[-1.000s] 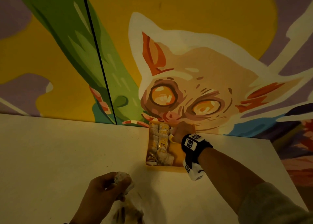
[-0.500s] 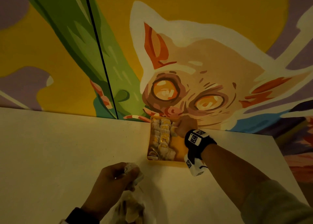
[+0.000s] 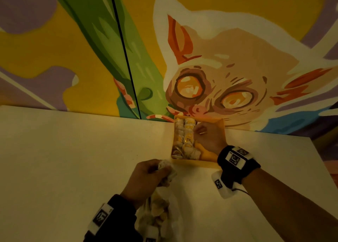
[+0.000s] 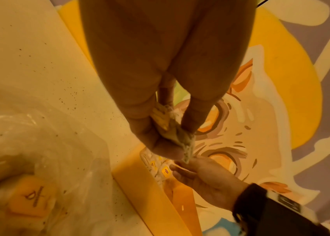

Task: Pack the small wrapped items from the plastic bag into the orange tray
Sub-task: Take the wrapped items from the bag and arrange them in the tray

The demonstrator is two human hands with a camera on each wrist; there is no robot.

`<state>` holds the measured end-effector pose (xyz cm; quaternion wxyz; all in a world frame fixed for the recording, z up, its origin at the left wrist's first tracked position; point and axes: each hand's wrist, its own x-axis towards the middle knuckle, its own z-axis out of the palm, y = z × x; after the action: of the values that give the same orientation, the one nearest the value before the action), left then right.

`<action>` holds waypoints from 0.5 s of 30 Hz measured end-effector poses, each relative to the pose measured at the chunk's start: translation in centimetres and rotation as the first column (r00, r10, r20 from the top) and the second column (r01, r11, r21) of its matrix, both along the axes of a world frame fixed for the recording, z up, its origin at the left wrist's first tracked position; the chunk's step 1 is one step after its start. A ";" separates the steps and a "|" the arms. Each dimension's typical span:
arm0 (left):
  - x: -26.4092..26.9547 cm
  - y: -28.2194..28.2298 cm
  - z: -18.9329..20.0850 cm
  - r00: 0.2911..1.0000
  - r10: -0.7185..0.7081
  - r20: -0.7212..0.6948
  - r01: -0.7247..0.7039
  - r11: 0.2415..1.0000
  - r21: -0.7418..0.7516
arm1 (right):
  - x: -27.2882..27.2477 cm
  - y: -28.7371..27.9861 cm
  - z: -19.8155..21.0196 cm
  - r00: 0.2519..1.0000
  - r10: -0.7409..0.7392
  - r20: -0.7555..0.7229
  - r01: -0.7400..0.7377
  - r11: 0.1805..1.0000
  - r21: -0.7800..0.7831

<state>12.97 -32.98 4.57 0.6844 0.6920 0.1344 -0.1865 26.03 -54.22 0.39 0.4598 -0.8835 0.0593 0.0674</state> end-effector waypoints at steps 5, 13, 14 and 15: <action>-0.2 -0.4 0.3 1.000 -0.009 0.005 0.009 1.000 0.014 | -7.5 3.4 4.2 0.937 0.321 -0.140 -0.249 0.891 0.380; -0.8 -0.4 0.8 0.988 -0.108 0.109 0.095 0.988 0.123 | -11.4 3.9 3.8 0.969 0.230 -0.087 -0.173 0.888 0.426; -0.9 -0.4 0.9 0.988 -0.106 0.112 0.091 0.988 0.128 | -11.5 3.8 3.8 0.974 0.208 -0.092 -0.148 0.885 0.441; -0.9 -0.4 1.0 0.989 -0.094 0.112 0.080 0.989 0.126 | -11.7 3.8 3.8 0.977 0.189 -0.100 -0.124 0.881 0.457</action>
<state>12.04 -33.34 5.53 0.6390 0.7473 0.0745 -0.1665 14.35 -50.46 4.17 0.6383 -0.7488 0.0029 0.1786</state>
